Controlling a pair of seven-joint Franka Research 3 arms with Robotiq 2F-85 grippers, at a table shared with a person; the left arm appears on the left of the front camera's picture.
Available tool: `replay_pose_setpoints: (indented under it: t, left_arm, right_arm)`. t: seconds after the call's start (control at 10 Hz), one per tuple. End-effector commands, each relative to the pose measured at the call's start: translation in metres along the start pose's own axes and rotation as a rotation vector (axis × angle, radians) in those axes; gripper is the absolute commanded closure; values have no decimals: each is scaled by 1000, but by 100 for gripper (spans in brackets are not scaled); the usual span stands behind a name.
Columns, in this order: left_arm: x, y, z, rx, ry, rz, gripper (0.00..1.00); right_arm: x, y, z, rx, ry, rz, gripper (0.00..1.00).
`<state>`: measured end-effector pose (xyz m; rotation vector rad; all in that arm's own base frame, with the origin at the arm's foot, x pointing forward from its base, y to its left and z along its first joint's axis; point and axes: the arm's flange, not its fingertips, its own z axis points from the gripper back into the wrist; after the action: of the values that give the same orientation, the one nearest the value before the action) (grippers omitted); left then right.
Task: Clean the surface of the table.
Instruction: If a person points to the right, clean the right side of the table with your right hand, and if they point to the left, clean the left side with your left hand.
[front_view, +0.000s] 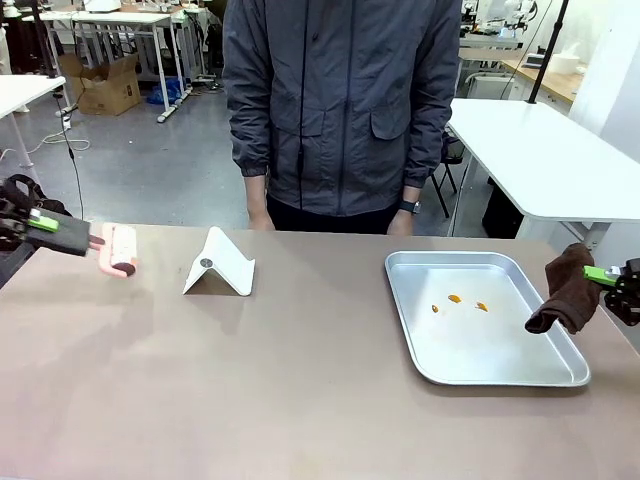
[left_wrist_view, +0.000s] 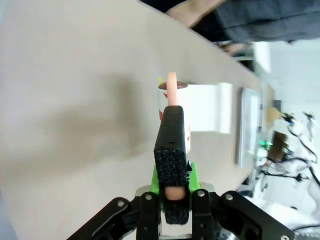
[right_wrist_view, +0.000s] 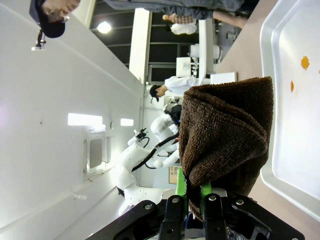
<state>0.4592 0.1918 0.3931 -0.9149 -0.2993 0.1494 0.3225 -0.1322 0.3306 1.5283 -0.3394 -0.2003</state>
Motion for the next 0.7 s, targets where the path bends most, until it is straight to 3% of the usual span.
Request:
replay_pose_setpoints:
  t: [0.0,0.2,0.4,0.6]
  left_arm:
    - [-53,-7,42,-181,-32,-113,77]
    - [-92,6,66,-261,25,-137,77]
    - [-148,26,91,-338,92,-80,77]
    - [-189,45,105,-410,26,-91,77]
  right_arm:
    - [0,5,0,11,9,-9,100]
    - [0,5,0,11,9,-9,100]
    - [0,5,0,11,9,-9,100]
    - [0,5,0,11,9,-9,100]
